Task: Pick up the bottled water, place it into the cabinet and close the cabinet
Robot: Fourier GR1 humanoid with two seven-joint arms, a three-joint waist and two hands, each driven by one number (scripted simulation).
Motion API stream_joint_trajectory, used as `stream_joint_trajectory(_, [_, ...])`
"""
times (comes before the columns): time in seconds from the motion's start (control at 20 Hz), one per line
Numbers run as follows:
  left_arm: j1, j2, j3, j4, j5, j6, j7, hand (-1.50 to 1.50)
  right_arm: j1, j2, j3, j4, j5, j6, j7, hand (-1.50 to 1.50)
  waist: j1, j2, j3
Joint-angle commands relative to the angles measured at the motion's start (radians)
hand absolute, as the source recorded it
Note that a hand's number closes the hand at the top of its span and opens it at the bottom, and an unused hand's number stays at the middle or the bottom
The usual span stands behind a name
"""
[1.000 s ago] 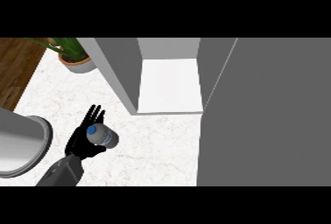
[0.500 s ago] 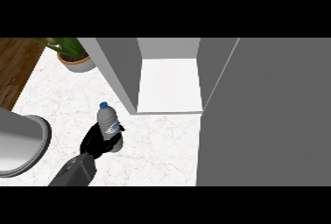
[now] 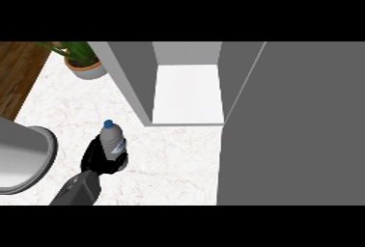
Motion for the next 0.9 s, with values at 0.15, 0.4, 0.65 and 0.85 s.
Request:
stream_joint_trajectory(0.15, [0.079,0.061,0.019,-0.072,0.023,-0.034,-0.113,1.50,-0.083,0.047,0.023,0.093,0.040,-0.039,-0.004,-1.50,0.011,-0.001,0.000])
stream_joint_trajectory(0.4, [0.154,0.041,0.020,-0.148,0.080,-0.086,-0.053,1.50,0.027,-0.001,0.010,0.050,0.000,0.018,-0.061,-1.50,0.009,-0.005,0.001])
stream_joint_trajectory(0.65, [0.182,-0.031,-0.013,-0.308,0.117,-0.015,0.041,1.50,0.070,-0.003,0.046,0.005,0.027,0.007,-0.058,-1.50,0.015,-0.008,0.002])
stream_joint_trajectory(0.85, [0.246,-0.067,-0.050,-0.529,0.170,0.068,0.222,1.50,-0.046,0.009,0.040,-0.024,0.022,-0.050,0.070,-1.50,0.026,-0.008,0.003])
